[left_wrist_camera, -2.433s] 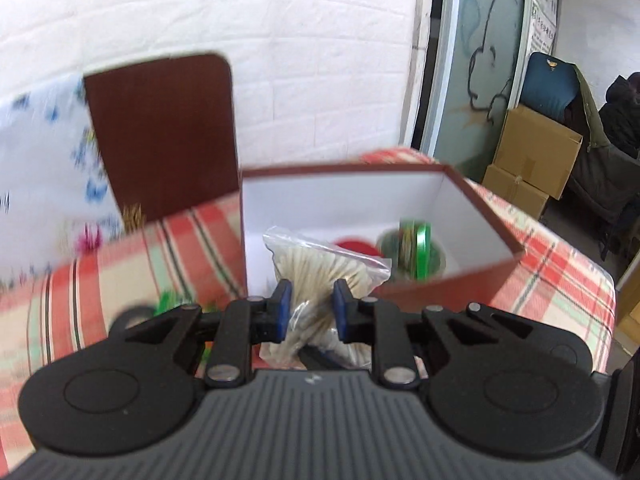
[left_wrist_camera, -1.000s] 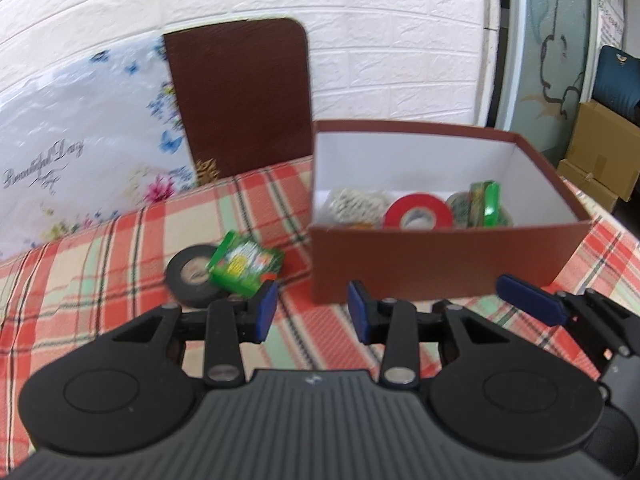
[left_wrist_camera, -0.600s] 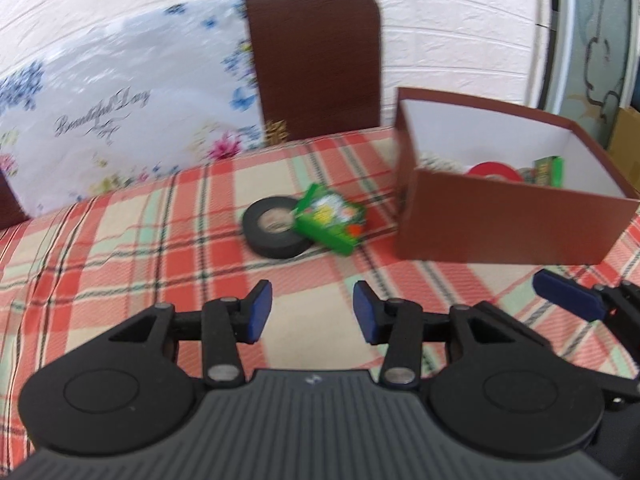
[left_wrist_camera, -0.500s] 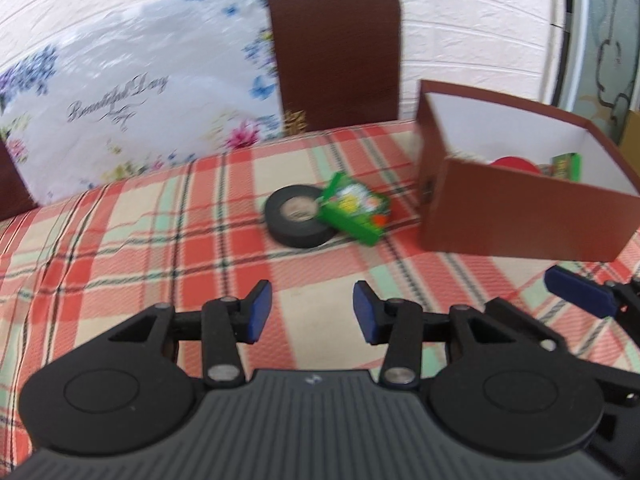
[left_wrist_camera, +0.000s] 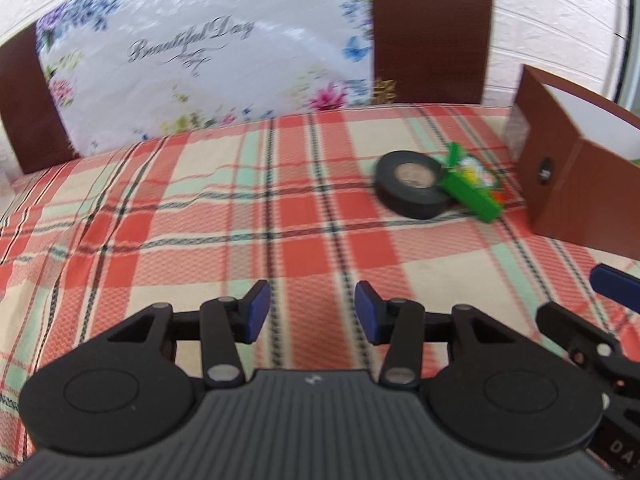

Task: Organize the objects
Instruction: 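Withdraw the left gripper and move it to the black tape roll, then grasp the black electrical tape roll by its rim with the left gripper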

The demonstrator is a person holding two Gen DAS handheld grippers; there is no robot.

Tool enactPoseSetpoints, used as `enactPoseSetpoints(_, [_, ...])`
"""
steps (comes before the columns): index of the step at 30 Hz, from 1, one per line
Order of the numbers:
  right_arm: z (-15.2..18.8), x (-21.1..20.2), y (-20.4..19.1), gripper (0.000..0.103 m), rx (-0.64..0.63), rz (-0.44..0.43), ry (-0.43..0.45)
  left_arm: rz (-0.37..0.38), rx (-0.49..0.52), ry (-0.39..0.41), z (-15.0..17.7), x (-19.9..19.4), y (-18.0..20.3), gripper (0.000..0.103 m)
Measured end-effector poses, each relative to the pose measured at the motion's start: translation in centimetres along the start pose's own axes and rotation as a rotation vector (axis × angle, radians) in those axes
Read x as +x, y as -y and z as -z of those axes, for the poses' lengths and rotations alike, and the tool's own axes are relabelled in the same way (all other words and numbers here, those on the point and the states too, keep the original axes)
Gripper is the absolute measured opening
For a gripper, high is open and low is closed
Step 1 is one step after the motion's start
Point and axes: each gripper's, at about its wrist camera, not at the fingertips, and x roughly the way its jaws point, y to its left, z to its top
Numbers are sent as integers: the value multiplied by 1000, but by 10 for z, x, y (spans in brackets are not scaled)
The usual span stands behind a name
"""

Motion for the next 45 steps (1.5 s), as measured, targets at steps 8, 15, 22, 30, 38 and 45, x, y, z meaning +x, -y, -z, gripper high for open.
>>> enactPoseSetpoints(8, [-1, 28, -16, 54, -33, -36, -51, -48, -60, 2, 6, 26, -38, 64])
enactPoseSetpoints(15, [-7, 69, -25, 56, -42, -31, -99, -72, -169, 116, 18, 34, -75, 76])
enactPoseSetpoints(22, [-29, 123, -23, 76, 4, -3, -122, -73, -193, 142, 18, 37, -78, 81])
enactPoseSetpoints(30, [-52, 173, -17, 77, 69, 40, -116, -58, -197, 156, 20, 38, -78, 84])
enactPoseSetpoints(38, [-24, 121, -23, 76, -35, -63, -117, -65, -191, 155, 20, 38, -78, 84])
enactPoseSetpoints(45, [24, 32, 23, 75, -41, -42, -125, -89, -149, 118, 14, 41, -71, 84])
